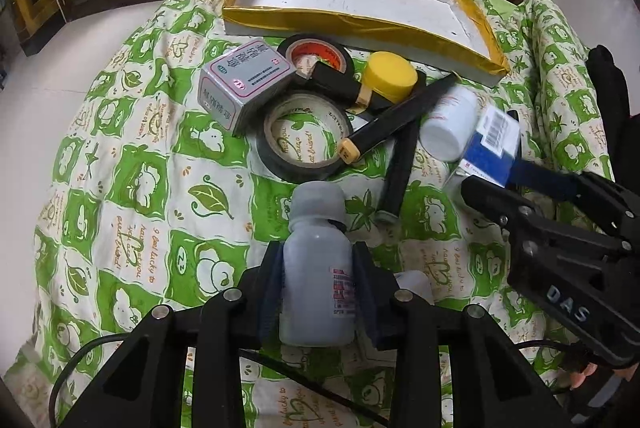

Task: Organize rigid objects
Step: 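Close the right tool on the blue-and-white medicine box and lift it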

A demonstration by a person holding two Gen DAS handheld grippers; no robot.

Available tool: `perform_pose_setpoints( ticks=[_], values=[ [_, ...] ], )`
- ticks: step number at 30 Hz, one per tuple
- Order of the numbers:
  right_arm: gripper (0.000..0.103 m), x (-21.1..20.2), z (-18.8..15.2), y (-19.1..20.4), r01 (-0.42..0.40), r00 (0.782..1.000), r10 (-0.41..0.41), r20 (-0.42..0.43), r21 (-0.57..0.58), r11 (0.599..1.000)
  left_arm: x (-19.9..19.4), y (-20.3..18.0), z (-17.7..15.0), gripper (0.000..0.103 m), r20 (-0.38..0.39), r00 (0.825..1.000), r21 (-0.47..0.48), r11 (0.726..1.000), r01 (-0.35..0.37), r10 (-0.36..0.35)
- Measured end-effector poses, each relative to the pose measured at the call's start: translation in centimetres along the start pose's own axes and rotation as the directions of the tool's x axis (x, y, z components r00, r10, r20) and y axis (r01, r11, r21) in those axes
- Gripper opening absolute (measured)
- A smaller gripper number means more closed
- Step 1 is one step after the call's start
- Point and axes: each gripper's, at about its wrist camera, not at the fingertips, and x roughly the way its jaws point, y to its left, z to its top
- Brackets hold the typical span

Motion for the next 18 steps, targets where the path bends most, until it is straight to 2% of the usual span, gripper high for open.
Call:
perform_pose_setpoints(
  ticks=[2, 5, 8, 10, 12, 13, 14, 18],
  values=[
    [0.035, 0.2, -0.1, -0.1, -0.003, 1.0, 0.003, -0.003, 0.012, 1.0, 0.0, -0.2, 0.1, 0.036, 0.005, 1.0, 0.004, 1.0, 0.005, -0.005],
    [0.022, 0.0, -0.3, -0.7, -0.026, 1.0, 0.026, 0.004, 0.05, 0.998, -0.1, -0.1, 0.1, 0.036, 0.014, 1.0, 0.002, 1.0, 0.014, -0.014],
    [0.019, -0.3, -0.6, -1.6, -0.086, 0.996, 0.086, 0.004, 0.099, 0.991, -0.5, 0.2, 0.2, 0.036, 0.027, 0.999, -0.009, 0.999, 0.038, -0.038],
    [0.019, -0.4, -0.9, -2.3, -0.159, 0.987, 0.161, 0.001, 0.152, 0.975, -0.8, 0.7, 0.1, 0.036, 0.034, 0.998, -0.026, 0.998, 0.053, -0.052],
    [0.032, -0.6, -1.1, -3.4, -0.201, 0.979, 0.203, 0.013, 0.226, 0.953, -0.8, 1.1, 0.1, 0.036, 0.032, 0.998, -0.045, 0.997, 0.063, -0.061],
    [0.043, -0.9, -1.2, -4.0, -0.205, 0.978, 0.205, 0.024, 0.257, 0.944, -0.7, 1.3, 0.1, 0.036, 0.027, 0.998, -0.052, 0.996, 0.066, -0.064],
    [0.047, -1.2, -1.2, -4.5, -0.208, 0.978, 0.205, 0.04, 0.285, 0.936, -0.6, 1.3, 0.1, 0.036, 0.021, 0.998, -0.053, 0.996, 0.066, -0.065],
    [0.049, -2.2, -0.9, -5.7, -0.256, 0.967, 0.239, 0.091, 0.372, 0.892, -0.4, 1.2, 0.0, 0.036, 0.007, 0.998, -0.039, 0.998, 0.058, -0.058]
  ],
)
